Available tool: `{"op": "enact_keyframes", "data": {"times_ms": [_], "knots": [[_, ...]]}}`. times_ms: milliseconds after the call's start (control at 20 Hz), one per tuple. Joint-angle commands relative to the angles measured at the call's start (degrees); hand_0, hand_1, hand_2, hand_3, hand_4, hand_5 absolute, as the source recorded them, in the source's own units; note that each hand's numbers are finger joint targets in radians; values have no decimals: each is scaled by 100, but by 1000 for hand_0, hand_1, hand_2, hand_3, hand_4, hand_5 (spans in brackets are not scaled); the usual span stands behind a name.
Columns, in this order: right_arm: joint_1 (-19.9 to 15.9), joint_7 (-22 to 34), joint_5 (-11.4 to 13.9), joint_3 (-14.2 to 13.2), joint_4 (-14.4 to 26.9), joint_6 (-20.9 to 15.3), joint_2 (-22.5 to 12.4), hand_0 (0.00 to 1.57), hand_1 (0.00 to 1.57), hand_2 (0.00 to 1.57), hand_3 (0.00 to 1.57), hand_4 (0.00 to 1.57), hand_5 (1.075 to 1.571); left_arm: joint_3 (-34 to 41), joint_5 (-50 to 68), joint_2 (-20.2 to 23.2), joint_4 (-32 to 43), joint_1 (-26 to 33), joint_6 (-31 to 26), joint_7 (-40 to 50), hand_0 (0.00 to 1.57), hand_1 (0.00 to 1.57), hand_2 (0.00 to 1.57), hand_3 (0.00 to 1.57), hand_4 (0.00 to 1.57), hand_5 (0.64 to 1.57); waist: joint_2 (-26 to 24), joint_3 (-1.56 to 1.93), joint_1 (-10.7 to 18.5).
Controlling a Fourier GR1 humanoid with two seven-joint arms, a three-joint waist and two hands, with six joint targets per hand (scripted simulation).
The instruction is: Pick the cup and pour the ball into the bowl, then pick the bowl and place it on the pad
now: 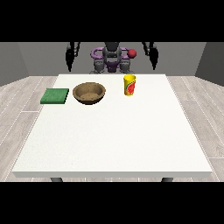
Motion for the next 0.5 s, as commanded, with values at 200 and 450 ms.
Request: {"op": "enact_keyframes", "data": {"times_ms": [200, 450], "knots": [[-44, 493, -57, -110, -558, 47, -286, 0, 0, 0, 0, 0, 1569, 29, 70, 220, -551, -81, -76, 534, 0, 0, 0, 0, 0, 1557, -1494, 41, -67], [-7, 798, -1358, -1123, -521, 936, -923, 0, 0, 0, 0, 0, 1569, 220, 865, 5, -1286, -280, -59, 1591, 0, 0, 0, 0, 0, 1558, -1329, 68, 52]]}}
